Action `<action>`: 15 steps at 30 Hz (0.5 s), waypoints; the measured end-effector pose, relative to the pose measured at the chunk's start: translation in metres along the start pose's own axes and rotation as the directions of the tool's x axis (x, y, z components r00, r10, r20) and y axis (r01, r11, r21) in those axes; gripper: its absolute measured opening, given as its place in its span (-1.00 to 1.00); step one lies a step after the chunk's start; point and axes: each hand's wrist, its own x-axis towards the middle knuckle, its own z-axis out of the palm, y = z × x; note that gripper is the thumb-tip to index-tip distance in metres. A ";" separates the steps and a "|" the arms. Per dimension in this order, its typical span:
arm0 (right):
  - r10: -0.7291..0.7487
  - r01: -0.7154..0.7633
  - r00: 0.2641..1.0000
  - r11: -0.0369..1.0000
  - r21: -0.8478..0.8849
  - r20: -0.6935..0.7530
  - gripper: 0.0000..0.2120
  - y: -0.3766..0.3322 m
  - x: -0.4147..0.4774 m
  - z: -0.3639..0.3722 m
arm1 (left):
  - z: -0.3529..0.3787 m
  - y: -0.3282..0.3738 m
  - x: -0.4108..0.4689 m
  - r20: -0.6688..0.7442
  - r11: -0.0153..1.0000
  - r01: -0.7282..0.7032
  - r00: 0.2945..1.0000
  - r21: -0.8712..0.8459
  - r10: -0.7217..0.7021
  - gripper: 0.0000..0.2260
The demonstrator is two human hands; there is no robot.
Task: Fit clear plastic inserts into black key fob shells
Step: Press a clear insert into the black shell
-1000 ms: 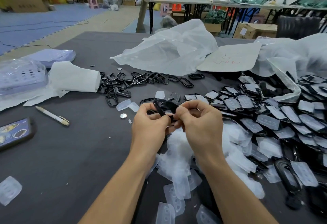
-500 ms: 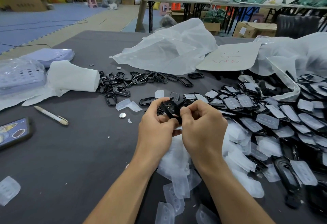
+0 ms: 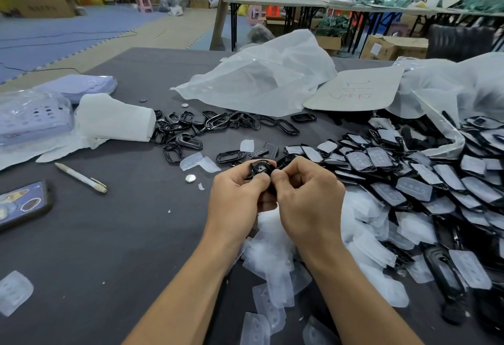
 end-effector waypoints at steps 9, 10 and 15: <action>0.071 -0.076 0.981 0.997 0.018 0.183 -0.82 0.001 0.005 -0.002 | -0.002 0.004 0.000 -0.080 0.999 0.054 0.995 0.010 -0.053 -0.74; 0.077 -0.090 0.972 0.995 0.047 0.221 -0.82 0.001 0.005 -0.002 | -0.001 0.002 -0.001 -0.111 0.994 0.002 0.994 0.107 0.010 -0.76; 0.068 -0.115 0.974 0.971 0.211 0.218 -0.78 -0.001 0.005 -0.005 | -0.003 0.003 -0.009 -0.166 0.783 -0.223 0.909 0.580 0.382 -0.83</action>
